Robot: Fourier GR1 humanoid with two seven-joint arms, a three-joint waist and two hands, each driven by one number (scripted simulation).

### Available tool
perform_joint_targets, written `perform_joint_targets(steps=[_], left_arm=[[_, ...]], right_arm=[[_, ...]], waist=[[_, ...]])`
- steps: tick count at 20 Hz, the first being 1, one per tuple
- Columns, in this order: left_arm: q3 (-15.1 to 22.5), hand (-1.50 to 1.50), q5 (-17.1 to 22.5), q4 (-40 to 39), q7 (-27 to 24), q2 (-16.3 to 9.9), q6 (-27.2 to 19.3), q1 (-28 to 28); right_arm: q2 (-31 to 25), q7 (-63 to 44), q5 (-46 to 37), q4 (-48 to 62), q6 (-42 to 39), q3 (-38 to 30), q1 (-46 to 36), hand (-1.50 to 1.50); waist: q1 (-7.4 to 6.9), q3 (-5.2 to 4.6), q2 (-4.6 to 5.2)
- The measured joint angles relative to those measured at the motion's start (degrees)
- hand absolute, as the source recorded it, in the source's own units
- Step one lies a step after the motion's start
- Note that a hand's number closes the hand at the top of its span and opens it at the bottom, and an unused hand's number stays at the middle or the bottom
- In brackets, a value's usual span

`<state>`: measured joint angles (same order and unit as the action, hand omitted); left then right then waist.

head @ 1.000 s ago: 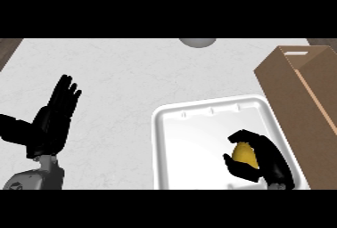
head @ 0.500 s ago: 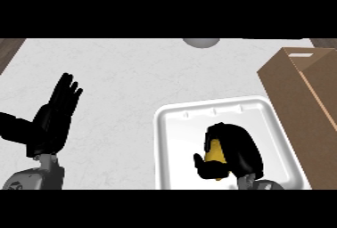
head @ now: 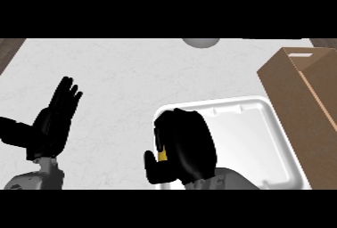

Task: Pick the lemon from the tray and place it in the cardboard box

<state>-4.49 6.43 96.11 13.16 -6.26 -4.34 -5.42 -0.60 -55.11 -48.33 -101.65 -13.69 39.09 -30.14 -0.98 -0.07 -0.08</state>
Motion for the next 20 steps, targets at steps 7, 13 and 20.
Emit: perform_joint_targets(steps=[7,13,20], left_arm=[[-0.41,0.00,-0.14,0.14,0.34,-0.07,-0.31,-0.63],[-0.74,0.00,-0.32,-0.45,0.42,0.01,-0.72,-0.64],[-0.95,0.00,-0.45,-0.93,-0.40,-0.10,-0.51,-0.39]], right_arm=[[0.00,-2.97,2.56,-6.50,-4.21,-2.80,-10.50,1.50],[0.00,-6.53,-1.75,-11.45,-2.07,-11.06,-14.83,1.50],[-2.78,-6.53,-6.32,-13.55,-3.12,-23.58,-17.04,1.50]], waist=[[0.70,0.02,-0.11],[1.44,0.01,-0.34],[1.70,0.03,-0.27]])
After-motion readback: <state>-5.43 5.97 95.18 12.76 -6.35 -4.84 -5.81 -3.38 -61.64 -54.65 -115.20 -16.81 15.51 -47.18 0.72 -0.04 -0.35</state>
